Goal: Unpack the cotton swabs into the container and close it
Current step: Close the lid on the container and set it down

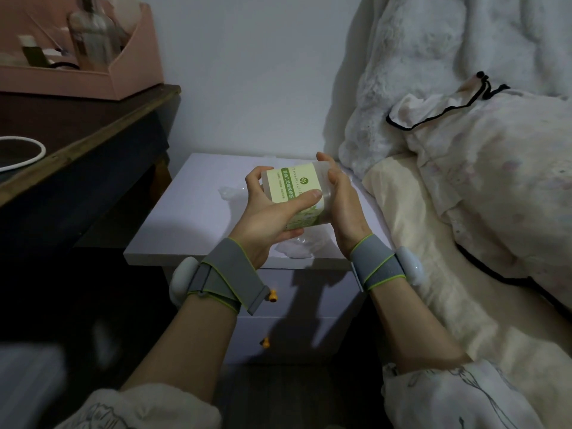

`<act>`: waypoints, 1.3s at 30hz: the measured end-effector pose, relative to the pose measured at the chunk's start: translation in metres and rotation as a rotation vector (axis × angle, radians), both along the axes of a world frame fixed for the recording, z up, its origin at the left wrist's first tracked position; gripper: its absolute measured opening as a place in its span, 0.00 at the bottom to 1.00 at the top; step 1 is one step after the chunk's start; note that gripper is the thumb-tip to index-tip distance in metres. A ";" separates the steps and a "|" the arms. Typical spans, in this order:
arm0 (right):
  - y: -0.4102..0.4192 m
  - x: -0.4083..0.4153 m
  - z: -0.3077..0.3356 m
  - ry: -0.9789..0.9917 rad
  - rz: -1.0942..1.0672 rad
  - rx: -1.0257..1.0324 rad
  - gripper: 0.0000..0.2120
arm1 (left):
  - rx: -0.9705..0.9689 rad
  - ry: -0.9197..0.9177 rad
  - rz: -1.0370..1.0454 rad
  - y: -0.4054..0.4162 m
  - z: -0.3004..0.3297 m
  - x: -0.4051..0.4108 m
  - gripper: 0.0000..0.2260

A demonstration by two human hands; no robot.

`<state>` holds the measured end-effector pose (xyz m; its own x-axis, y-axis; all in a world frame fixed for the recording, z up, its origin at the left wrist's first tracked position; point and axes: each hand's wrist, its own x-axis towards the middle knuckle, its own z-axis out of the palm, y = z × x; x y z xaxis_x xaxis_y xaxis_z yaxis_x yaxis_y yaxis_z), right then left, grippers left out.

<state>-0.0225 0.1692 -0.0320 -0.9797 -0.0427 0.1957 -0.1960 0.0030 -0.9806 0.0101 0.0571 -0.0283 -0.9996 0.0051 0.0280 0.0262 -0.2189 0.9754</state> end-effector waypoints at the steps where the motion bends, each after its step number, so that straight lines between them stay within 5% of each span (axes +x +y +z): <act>1: 0.000 0.001 0.001 0.013 -0.004 0.012 0.18 | -0.007 0.009 -0.004 0.000 0.001 0.001 0.30; 14: 0.001 0.006 0.008 0.059 0.104 -0.100 0.17 | 0.119 -0.001 0.099 0.005 0.010 0.006 0.13; 29: -0.003 0.014 0.007 0.171 -0.010 -0.133 0.13 | 0.133 -0.122 0.065 0.000 0.014 0.004 0.18; 34: -0.002 0.011 0.006 0.070 0.003 -0.201 0.23 | 0.148 -0.026 0.064 0.001 0.014 0.005 0.16; 39: -0.001 0.009 0.009 -0.033 0.066 -0.236 0.19 | 0.053 0.165 0.119 0.002 0.012 0.009 0.20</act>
